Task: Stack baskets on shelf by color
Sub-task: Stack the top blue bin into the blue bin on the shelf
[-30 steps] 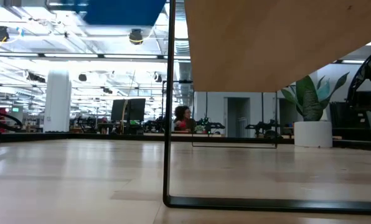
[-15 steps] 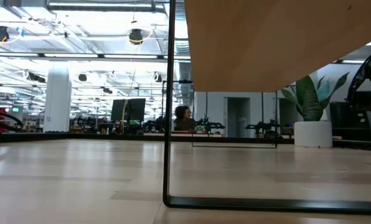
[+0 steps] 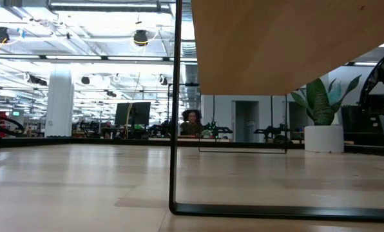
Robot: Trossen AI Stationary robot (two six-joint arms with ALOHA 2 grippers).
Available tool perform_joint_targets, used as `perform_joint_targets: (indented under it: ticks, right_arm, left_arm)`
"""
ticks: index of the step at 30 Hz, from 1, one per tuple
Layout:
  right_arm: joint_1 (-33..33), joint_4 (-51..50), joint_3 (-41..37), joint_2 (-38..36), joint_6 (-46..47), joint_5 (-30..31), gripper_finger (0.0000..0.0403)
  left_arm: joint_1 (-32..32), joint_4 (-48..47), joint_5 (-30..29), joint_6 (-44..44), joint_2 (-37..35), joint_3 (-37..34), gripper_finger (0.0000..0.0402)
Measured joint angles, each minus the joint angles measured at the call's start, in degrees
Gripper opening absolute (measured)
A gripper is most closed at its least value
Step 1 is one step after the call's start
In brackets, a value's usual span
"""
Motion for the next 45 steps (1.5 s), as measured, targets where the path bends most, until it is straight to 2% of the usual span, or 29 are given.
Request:
perform_joint_targets:
  ticks: [7,11,18,28,32,41,45]
  right_arm:
    - [0.0,0.24,0.0,0.0,0.09,1.39,0.0033]
    - [0.0,0.76,0.0,0.0,0.11,1.39,0.0033]
    - [0.0,0.68,0.0,0.0,0.07,1.37,0.0033]
    - [0.0,0.65,0.0,0.0,-0.02,1.36,0.0033]
    - [0.0,0.65,0.0,0.0,-0.04,1.36,0.0033]
    - [0.01,0.65,0.0,0.0,-0.03,1.34,0.0033]
    - [0.02,0.64,0.0,0.0,-0.04,1.33,0.0033]
  left_arm:
    - [0.3,-6.0,0.01,1.25,7.36,6.71,0.0]
    - [0.44,-8.14,-0.75,1.27,9.53,7.97,0.0]
    - [0.55,-8.86,-3.32,-1.02,9.58,8.03,0.0]
    - [1.22,-12.85,-2.78,-6.89,10.5,7.99,0.0]
    - [1.16,-13.13,-4.23,-6.62,10.5,7.99,0.0]
    - [1.79,-12.96,1.35,-4.74,11.58,8.03,0.0]
    - [1.97,-13.36,-1.3,-4.45,12.33,7.95,0.0002]
